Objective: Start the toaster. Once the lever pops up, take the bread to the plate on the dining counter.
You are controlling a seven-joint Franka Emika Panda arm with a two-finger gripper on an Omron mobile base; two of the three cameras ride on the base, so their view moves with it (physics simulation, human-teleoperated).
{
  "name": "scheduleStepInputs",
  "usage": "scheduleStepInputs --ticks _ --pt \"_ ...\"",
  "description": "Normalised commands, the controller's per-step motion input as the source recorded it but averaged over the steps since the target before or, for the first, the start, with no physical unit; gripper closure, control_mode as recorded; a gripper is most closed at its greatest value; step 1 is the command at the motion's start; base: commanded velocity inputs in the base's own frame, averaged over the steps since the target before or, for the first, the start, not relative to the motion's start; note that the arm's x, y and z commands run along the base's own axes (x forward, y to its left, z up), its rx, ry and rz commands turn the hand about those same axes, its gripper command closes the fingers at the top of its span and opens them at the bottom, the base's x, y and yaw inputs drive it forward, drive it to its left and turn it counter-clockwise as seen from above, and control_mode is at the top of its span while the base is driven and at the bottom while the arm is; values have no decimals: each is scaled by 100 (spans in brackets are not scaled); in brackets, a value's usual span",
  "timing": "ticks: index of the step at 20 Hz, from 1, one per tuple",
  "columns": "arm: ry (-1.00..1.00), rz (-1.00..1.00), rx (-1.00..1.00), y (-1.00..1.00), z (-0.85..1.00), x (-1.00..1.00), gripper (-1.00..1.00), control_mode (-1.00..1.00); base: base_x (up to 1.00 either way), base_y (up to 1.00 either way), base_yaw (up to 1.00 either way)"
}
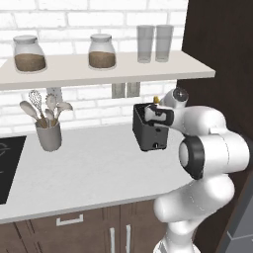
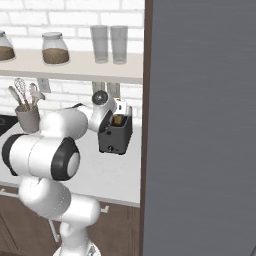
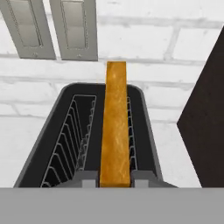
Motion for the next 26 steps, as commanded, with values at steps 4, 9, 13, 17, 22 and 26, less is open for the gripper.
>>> scheduleStepInputs --ticks 4,9,13,17,22,26 --pt "0 5 -1 3 51 -42 100 -100 0 0 0" --pt "0 1 -4 20 43 -57 100 -100 0 0 0" --pt "0 0 -1 23 39 -81 100 -100 0 0 0" --pt "0 0 -1 26 35 -92 100 -100 0 0 0" --pt "0 0 0 14 40 -100 100 -100 0 0 0" --pt "0 0 0 2 6 -100 100 -100 0 0 0"
